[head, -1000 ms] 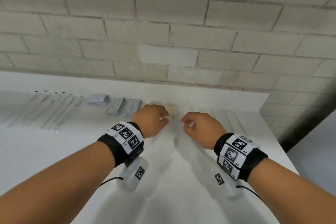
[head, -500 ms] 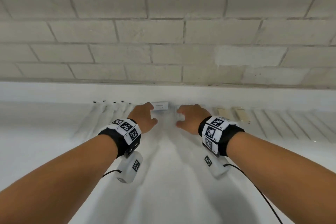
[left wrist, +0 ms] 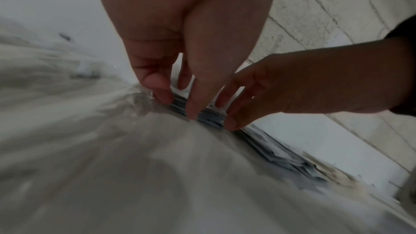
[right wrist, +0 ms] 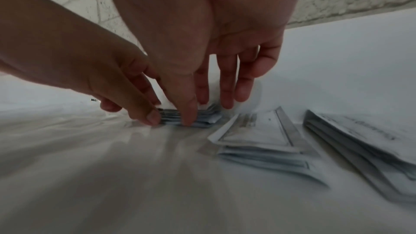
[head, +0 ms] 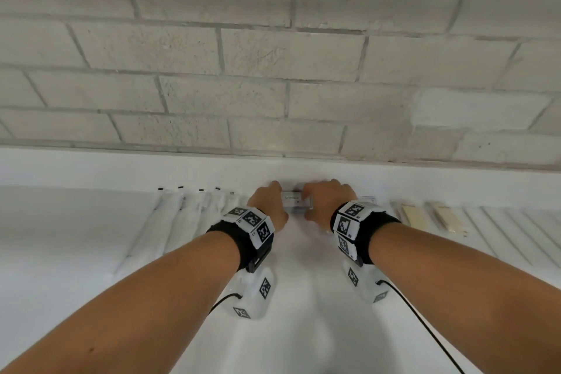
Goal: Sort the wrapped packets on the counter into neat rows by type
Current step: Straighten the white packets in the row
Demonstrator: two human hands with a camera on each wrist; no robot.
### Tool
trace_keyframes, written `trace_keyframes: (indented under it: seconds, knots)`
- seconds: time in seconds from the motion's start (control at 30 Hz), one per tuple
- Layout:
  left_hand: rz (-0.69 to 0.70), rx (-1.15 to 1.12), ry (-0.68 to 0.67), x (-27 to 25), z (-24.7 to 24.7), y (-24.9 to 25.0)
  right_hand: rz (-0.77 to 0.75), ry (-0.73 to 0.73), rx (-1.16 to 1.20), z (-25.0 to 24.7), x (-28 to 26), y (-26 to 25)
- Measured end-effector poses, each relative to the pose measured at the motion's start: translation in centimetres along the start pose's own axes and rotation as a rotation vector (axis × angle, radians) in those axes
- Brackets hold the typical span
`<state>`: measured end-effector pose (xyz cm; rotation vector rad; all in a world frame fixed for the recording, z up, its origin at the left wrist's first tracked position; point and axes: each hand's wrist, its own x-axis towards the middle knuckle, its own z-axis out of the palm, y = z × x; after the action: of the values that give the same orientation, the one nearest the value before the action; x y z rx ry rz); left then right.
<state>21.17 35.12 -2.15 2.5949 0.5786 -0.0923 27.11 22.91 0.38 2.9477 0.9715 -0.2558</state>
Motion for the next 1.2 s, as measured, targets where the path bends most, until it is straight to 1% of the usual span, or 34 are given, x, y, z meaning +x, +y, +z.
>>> trace_keyframes:
  seconds: [0.23, 0.53, 0.63, 0.73, 0.9, 1.03, 1.2]
  knots:
    - [0.054, 0.072, 0.061, 0.6, 0.2, -0.5, -0.022, 0.046, 0.01, 0.3, 0.1, -0.2]
    - [0.049, -0.043, 0.05, 0.3, -0.2, -1.5, -0.03, 0.091, 0.0, 0.7, 0.8, -0.8]
    - [0.041, -0.11, 0.104, 0.1, -0.8, -2.5, -0.015, 0.084, 0.016, 0.6, 0.8, -0.9]
    - [0.057, -0.076, 0.151, 0.0, -1.6, -3.8, -0.064, 0.093, 0.053, 0.6, 0.7, -1.4]
    - [0.017, 0.036, 0.103, -0.7, -1.6, -5.4, -0.204, 0.026, 0.056, 1.0, 0.5, -2.6]
    - [0.013, 0.058, 0.091, -1.3, -1.4, -5.7, -0.197, 0.006, 0.077, 1.2, 0.7, -2.7]
    - [0.004, -0.031, 0.082, -1.6, -1.3, -5.1, -0.191, 0.032, 0.099, 1.2, 1.0, -2.7]
